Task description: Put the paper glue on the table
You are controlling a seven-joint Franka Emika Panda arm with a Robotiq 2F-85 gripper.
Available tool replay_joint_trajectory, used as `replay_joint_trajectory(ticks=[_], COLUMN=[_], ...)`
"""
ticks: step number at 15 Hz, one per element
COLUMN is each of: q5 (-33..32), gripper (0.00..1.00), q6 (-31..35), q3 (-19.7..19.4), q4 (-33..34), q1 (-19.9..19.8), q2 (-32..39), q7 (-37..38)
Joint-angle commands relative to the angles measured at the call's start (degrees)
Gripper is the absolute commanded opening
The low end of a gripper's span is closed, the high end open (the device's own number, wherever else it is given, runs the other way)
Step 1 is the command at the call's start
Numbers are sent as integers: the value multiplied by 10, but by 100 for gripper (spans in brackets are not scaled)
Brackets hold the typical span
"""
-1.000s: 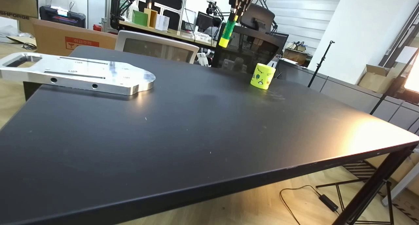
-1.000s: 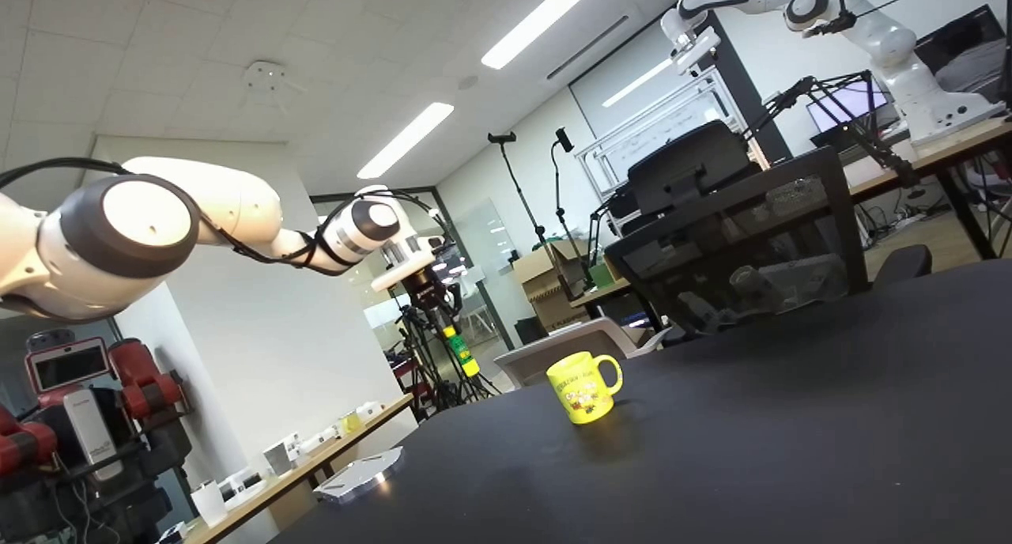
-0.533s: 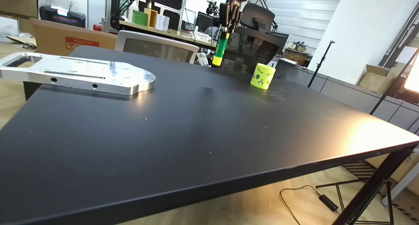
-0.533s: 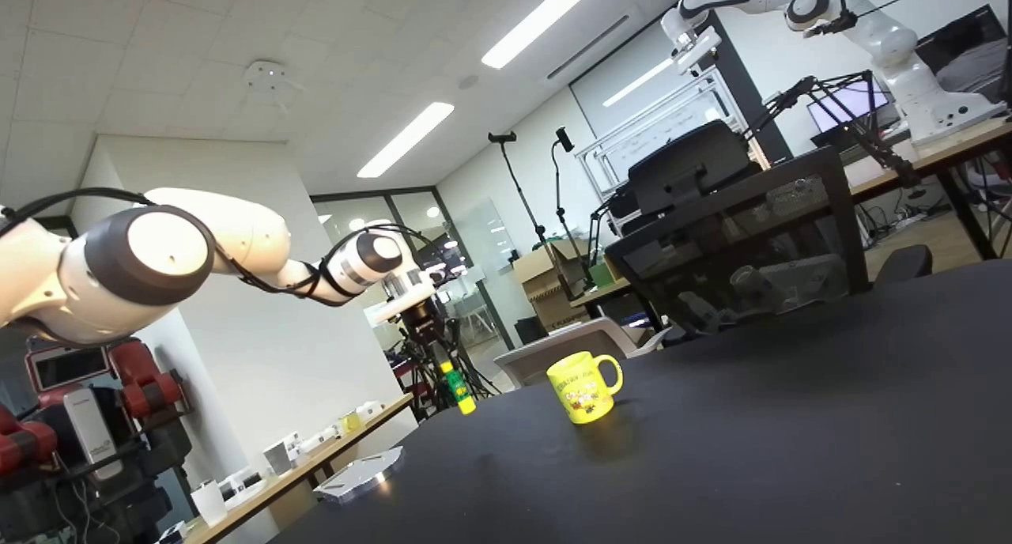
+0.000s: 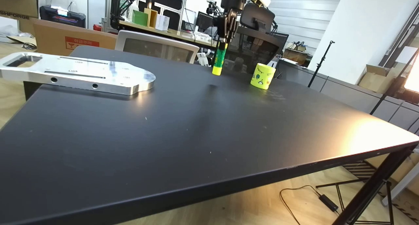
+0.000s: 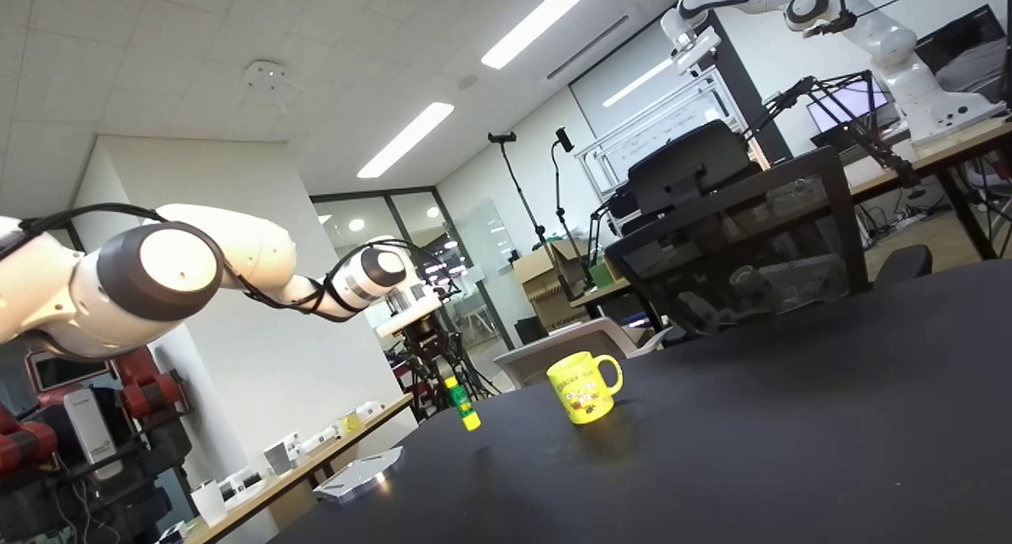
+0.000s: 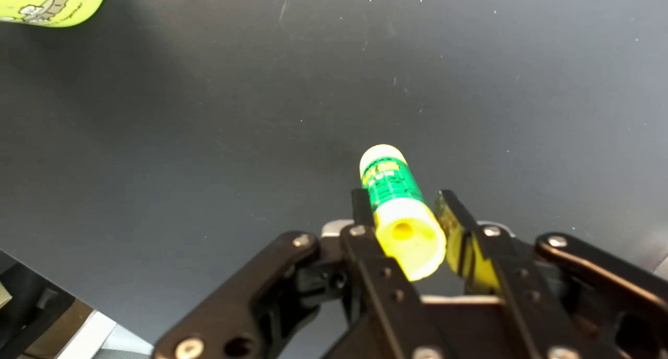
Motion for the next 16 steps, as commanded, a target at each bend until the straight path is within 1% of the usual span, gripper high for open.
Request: replay_joint_trajectory(ticks=[1,16], q5=[-11,-7], gripper=[9,9], q6=[-18,-10], q3=[-7,-7], q4=[33,37], q1=[3,1], q2=[18,39], q7=[-8,-18])
